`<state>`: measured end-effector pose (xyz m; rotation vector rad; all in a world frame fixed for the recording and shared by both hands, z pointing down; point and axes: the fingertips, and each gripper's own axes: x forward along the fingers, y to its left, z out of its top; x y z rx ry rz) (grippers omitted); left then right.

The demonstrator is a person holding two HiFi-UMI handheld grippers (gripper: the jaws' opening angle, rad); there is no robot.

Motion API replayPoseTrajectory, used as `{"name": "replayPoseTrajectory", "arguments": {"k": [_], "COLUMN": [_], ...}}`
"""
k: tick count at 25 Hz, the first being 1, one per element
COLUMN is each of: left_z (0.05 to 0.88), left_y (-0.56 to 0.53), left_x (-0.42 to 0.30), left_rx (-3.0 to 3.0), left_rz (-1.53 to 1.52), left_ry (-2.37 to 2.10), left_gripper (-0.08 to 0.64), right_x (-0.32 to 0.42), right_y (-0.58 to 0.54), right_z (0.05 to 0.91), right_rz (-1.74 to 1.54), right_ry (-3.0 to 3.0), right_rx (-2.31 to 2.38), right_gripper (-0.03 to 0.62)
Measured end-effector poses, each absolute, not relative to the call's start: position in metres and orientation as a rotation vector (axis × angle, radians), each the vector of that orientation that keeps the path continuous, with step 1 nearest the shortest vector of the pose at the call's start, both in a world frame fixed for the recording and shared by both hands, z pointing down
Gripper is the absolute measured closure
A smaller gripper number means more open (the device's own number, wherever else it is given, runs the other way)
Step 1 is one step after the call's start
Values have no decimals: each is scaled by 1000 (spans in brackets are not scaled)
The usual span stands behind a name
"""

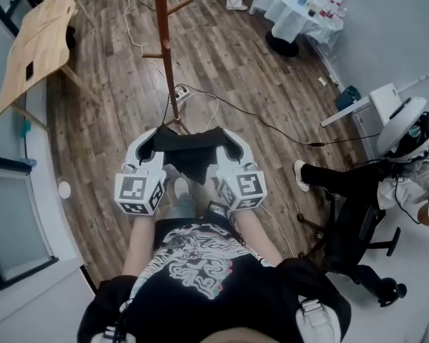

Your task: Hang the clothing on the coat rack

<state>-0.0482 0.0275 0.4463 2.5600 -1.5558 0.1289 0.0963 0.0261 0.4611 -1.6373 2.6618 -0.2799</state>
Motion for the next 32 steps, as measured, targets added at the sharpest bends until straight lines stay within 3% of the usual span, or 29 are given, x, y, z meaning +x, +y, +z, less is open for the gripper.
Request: {"name": "replayPoseTrajectory", "arguments": {"k": [32], "left_z": [439], "left_y": [-141], "left_x": [-127], "left_rx": [2497], "left_rz": [112], "left_ry": [-1632], "left_gripper": [552], "right_x": [30], "right_y": [-138], "right_z": [442], "right_rz": [-239], "right_ry": [2602], "right_rx": [-1691], "right_gripper": [572]}}
